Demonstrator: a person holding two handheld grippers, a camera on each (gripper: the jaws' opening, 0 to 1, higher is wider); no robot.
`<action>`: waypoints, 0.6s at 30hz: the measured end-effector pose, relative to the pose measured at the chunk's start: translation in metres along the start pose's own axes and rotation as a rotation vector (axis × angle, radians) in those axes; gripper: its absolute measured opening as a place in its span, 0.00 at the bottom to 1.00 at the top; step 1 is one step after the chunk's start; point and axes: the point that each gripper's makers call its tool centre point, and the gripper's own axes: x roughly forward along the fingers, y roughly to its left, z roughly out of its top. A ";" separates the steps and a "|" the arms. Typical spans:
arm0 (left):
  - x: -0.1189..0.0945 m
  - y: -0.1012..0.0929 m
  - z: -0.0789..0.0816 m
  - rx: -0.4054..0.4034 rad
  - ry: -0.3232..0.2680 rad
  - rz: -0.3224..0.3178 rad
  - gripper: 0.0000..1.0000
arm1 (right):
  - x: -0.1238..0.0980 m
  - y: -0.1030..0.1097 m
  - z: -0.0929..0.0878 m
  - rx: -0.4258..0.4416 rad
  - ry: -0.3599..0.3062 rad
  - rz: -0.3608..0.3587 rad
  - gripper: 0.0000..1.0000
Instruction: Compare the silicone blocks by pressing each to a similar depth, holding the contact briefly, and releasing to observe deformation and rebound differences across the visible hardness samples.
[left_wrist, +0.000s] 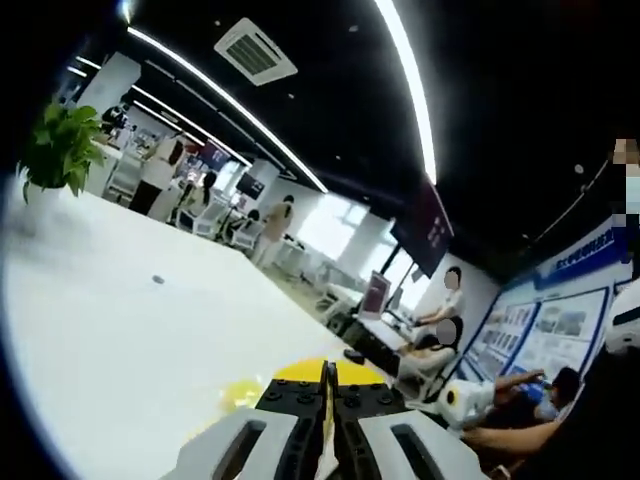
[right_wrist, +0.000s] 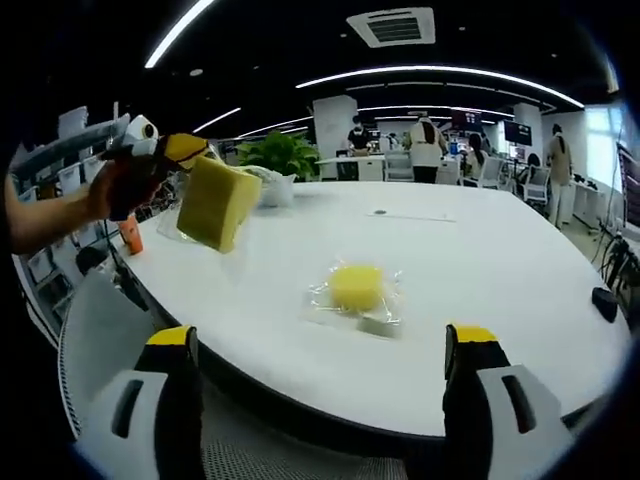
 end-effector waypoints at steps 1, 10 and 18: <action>0.001 0.003 -0.002 -0.005 -0.002 0.003 0.00 | 0.001 0.000 -0.002 -0.010 0.008 -0.001 0.96; 0.010 0.034 -0.018 -0.041 0.011 0.060 0.00 | 0.004 0.000 -0.004 -0.104 0.007 -0.022 0.96; 0.022 0.066 -0.036 -0.096 0.048 0.111 0.00 | 0.009 -0.006 -0.008 -0.088 0.018 -0.029 0.95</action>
